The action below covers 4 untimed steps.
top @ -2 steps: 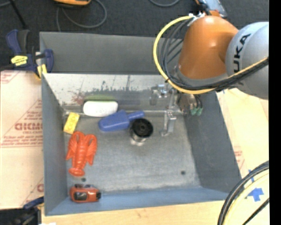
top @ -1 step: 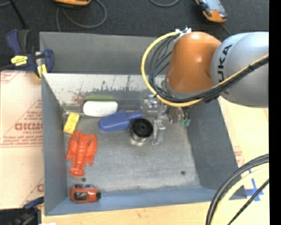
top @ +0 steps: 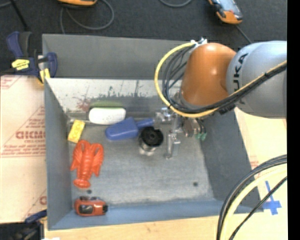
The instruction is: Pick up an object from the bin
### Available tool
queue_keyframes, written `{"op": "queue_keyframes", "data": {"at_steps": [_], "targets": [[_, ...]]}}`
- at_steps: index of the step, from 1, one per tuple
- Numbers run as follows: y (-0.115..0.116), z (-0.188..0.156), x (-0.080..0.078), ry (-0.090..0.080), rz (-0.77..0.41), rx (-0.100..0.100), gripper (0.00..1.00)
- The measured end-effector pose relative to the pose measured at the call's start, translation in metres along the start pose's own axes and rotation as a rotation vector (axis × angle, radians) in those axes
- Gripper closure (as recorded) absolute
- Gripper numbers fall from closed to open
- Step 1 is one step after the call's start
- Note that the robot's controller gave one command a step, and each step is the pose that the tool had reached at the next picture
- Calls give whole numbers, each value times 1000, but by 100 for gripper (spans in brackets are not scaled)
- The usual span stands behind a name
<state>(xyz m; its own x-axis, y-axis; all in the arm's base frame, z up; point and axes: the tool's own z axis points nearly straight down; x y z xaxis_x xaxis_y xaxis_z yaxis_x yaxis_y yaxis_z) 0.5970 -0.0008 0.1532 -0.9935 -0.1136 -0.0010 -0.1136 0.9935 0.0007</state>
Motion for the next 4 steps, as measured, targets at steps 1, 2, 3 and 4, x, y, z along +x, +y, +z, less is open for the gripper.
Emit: {"op": "queue_keyframes", "data": {"at_steps": [1, 2, 3, 4], "targets": [[-3, 24, -2, -3, 105, 1, 0], [9, 63, -20, -14, 89, 2, 100], [9, 63, -20, -15, 90, 2, 100], [-20, -87, 4, -6, 69, 3, 100]]}}
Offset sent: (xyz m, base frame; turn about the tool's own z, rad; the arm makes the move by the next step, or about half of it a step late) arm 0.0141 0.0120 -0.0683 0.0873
